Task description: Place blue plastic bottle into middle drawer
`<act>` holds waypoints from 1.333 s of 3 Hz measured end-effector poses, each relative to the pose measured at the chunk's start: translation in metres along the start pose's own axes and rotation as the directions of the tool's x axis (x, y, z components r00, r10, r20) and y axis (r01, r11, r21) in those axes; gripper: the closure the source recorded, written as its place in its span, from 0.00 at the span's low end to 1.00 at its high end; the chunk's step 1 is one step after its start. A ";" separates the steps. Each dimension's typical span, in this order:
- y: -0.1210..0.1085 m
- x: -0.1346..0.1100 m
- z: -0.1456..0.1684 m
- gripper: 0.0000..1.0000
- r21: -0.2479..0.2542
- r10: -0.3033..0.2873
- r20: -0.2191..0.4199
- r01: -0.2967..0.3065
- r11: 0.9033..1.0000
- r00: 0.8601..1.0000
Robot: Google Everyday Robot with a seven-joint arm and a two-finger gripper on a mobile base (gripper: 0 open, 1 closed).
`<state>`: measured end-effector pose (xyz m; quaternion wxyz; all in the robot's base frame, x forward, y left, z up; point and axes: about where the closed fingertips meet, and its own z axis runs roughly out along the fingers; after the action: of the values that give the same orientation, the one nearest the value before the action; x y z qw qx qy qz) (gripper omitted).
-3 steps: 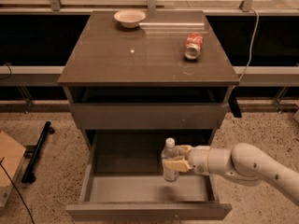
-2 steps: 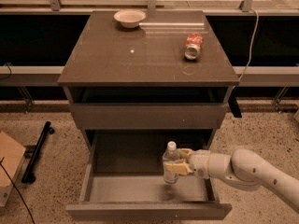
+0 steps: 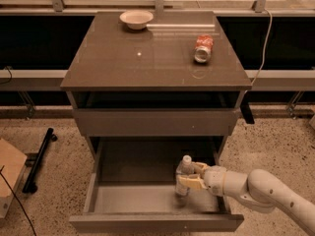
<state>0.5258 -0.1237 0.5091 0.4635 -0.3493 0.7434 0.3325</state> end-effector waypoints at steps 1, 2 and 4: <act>-0.007 0.015 -0.003 1.00 0.019 -0.005 0.025 0.004 1.000 1.000; -0.012 0.031 -0.001 0.85 0.037 0.002 0.021 -0.002 0.999 1.000; -0.014 0.058 0.008 0.30 0.035 0.046 0.016 -0.047 0.998 0.999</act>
Offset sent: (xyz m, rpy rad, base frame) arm -0.0019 -0.0241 -0.0524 -0.0097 -0.0085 -0.0705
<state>0.5218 -0.1370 0.4504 0.4673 -0.3211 0.7536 0.3325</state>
